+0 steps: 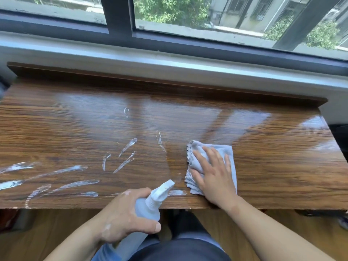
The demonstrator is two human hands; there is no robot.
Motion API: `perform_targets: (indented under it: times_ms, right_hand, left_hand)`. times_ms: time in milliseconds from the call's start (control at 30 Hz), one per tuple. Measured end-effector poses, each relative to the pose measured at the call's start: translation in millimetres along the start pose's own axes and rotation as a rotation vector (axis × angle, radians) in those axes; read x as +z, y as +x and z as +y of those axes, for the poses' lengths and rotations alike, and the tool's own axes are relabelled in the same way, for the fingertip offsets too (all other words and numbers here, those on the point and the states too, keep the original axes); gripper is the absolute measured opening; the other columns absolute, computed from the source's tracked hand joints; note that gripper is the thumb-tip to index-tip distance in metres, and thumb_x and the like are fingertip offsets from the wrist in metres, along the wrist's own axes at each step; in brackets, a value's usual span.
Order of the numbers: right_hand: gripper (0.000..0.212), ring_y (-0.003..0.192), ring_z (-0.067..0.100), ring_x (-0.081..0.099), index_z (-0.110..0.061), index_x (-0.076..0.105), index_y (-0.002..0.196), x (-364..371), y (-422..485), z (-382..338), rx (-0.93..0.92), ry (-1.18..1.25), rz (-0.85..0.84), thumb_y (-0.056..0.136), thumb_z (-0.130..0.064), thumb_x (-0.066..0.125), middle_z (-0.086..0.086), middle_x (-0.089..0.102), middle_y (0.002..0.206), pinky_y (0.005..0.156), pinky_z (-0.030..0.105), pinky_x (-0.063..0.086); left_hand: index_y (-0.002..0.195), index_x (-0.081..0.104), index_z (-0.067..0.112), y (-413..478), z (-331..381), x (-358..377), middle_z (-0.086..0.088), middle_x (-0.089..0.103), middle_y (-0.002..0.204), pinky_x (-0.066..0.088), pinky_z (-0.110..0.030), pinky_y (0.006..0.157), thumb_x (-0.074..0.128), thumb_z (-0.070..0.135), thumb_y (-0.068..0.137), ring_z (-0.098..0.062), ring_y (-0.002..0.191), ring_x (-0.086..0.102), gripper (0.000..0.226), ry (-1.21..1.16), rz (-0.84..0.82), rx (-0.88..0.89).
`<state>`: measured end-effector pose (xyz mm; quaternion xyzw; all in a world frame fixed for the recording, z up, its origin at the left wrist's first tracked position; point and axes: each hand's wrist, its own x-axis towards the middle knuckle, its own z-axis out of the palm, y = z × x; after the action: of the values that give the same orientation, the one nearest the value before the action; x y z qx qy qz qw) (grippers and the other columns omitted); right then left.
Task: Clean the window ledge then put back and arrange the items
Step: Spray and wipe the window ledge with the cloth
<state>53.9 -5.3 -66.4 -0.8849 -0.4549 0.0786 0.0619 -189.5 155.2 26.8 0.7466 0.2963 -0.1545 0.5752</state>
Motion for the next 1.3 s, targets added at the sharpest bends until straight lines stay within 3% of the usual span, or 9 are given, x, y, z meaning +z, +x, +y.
perform_targets:
  times_ms: [200,433,533,700,833,933,1100,1200,1300]
  right_hand:
    - [0.060,0.147,0.025,0.029,-0.037,0.039,0.150,10.9,-51.0,-19.4,0.097,-0.007,0.022,0.093,-0.059,0.037,-0.002,0.034,0.157,0.117,0.061,0.020]
    - [0.059,0.152,0.019,0.009,-0.044,0.027,0.152,-7.4,68.2,-29.5,0.156,0.027,-0.080,0.097,-0.061,0.040,-0.006,0.017,0.164,0.121,0.057,0.004]
    - [0.060,0.152,0.018,0.005,-0.044,0.024,0.153,-10.8,82.1,-33.7,0.183,0.044,-0.109,0.098,-0.061,0.039,-0.006,0.013,0.165,0.121,0.055,0.000]
    - [0.067,0.151,0.020,0.015,-0.041,0.026,0.153,-0.6,3.6,-44.2,0.099,-0.021,-0.037,0.091,-0.066,0.023,-0.005,0.021,0.163,0.121,0.057,0.008]
    - [0.060,0.147,0.025,0.030,-0.038,0.037,0.150,18.0,-56.2,-71.5,0.058,-0.038,0.005,0.094,-0.058,0.033,-0.001,0.037,0.156,0.116,0.060,0.022]
    - [0.059,0.143,0.027,0.036,-0.037,0.045,0.146,17.6,-20.0,-71.2,0.126,-0.019,0.055,0.092,-0.060,0.037,0.001,0.042,0.153,0.114,0.062,0.024]
    - [0.057,0.151,0.022,0.013,-0.039,0.031,0.151,0.3,64.0,-64.9,0.302,0.058,-0.002,0.098,-0.057,0.041,-0.001,0.023,0.161,0.119,0.060,0.007]
    - [0.059,0.151,0.024,0.016,-0.038,0.031,0.152,3.7,46.2,-66.6,0.254,0.026,0.003,0.097,-0.059,0.036,0.000,0.024,0.161,0.119,0.060,0.009]
    - [0.064,0.148,0.027,0.025,-0.037,0.036,0.150,10.8,-4.0,-66.8,0.162,-0.022,0.031,0.093,-0.063,0.027,0.002,0.032,0.158,0.116,0.062,0.017]
  left_hand:
    - [0.108,0.069,0.037,-11.6,-1.7,-2.1,0.005,0.069,0.102,0.051,-0.035,0.087,0.082,0.053,0.056,-0.018,0.093,0.061,0.057,0.051,-0.098,0.031]
    - [0.097,0.068,0.022,-23.7,-10.3,-3.2,-0.004,0.067,0.097,0.050,-0.041,0.081,0.082,0.054,0.052,-0.020,0.083,0.057,0.056,0.076,-0.067,0.050]
    - [0.101,0.069,0.023,-30.8,-17.6,-3.9,-0.003,0.068,0.096,0.049,-0.039,0.079,0.083,0.052,0.055,-0.009,0.077,0.053,0.056,0.037,-0.046,0.059]
    - [0.116,0.066,0.049,-47.1,-32.2,-16.1,0.015,0.071,0.107,0.048,-0.027,0.091,0.085,0.052,0.060,-0.006,0.093,0.062,0.059,-0.017,-0.012,0.114]
    - [0.117,0.063,0.056,-62.1,-41.1,-26.8,0.018,0.070,0.110,0.047,-0.022,0.087,0.082,0.057,0.057,-0.005,0.095,0.062,0.062,-0.052,0.046,0.113]
    - [0.115,0.066,0.050,-69.0,-44.2,-28.4,0.015,0.072,0.105,0.047,-0.024,0.087,0.081,0.056,0.056,-0.002,0.090,0.063,0.062,-0.089,0.068,0.111]
    - [0.110,0.069,0.033,-74.1,-44.6,-20.7,0.000,0.068,0.093,0.047,-0.031,0.078,0.080,0.053,0.057,-0.004,0.074,0.050,0.058,-0.073,0.071,0.096]
    - [0.111,0.069,0.031,-74.2,-45.1,-19.2,0.004,0.070,0.094,0.048,-0.033,0.082,0.079,0.055,0.056,-0.013,0.080,0.056,0.060,-0.053,0.054,0.094]
    - [0.111,0.069,0.035,-72.1,-46.4,-19.9,0.008,0.069,0.096,0.046,-0.023,0.079,0.079,0.053,0.056,-0.002,0.079,0.055,0.059,-0.073,0.049,0.108]
